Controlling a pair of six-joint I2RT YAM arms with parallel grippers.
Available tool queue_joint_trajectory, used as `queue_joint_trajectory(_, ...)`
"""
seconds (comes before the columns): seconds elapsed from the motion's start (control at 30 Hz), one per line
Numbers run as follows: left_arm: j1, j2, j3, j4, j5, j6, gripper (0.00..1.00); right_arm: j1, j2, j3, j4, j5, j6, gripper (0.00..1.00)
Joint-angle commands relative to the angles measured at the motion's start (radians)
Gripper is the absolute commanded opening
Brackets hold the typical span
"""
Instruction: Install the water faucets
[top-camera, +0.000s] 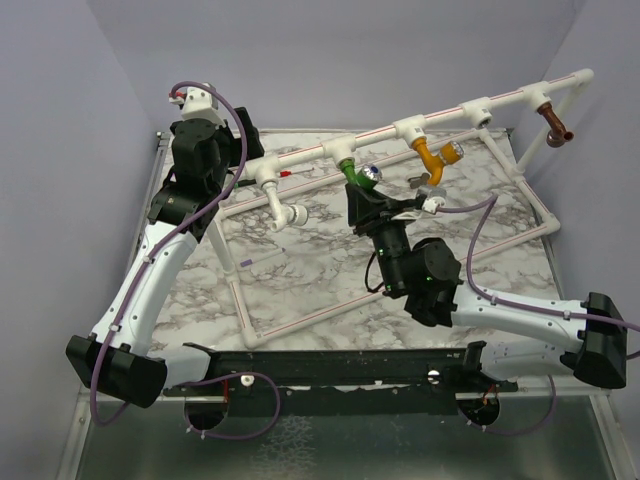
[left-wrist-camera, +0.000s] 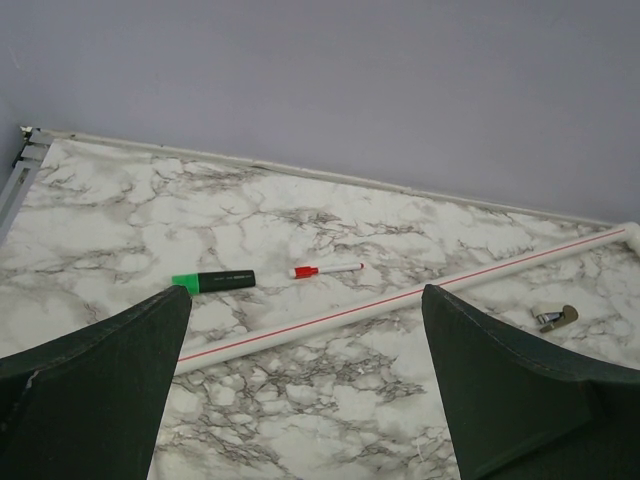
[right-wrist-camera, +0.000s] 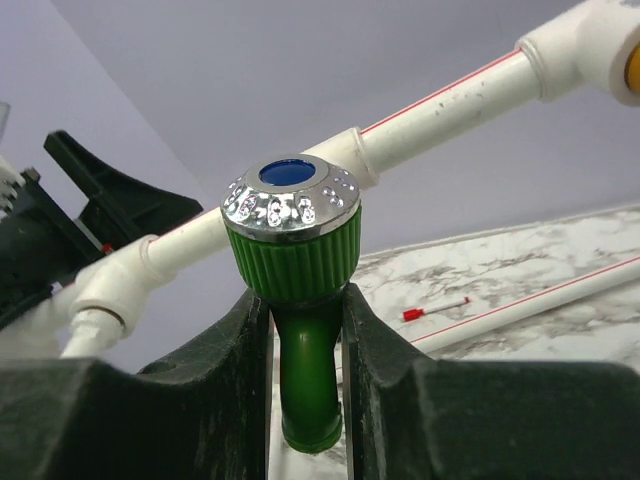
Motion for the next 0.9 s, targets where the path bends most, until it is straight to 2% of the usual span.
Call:
queue_joint_trajectory(0.0,-0.018,0.048,-0.061,-0.187,0.076,0.012,0.99,0.013,0.022,-0.012,-0.025,0.110,0.356,0.01)
queue_joint_trajectory(0.23,-0.018,0.048,-0.061,-0.187,0.079,0.012,0.99,0.004,0.005,0.019,-0.224,0.170,0.745,0.01)
queue_joint_trajectory(0.4,-0.018,0.048,-0.061,-0.187,0.078,0.012,0.99,0.004,-0.004,0.112,-0.601,0.209,1.145,0.01)
queue_joint_trajectory(0.47,-0.019,0.050,-0.061,-0.187,0.078,0.012,0.99,0.004,-0.008,0.130,-0.689,0.210,1.259,0.01)
queue_joint_trajectory(0.73,-0.018,0.053,-0.061,-0.187,0.078,0.012,0.99,0.004,-0.031,0.116,-0.768,0.139,1.451,0.01)
queue_joint_trajectory(0.87,-0.018,0.051,-0.061,-0.187,0.078,0.011,0.99,0.004,-0.041,0.099,-0.749,0.126,1.438,0.01)
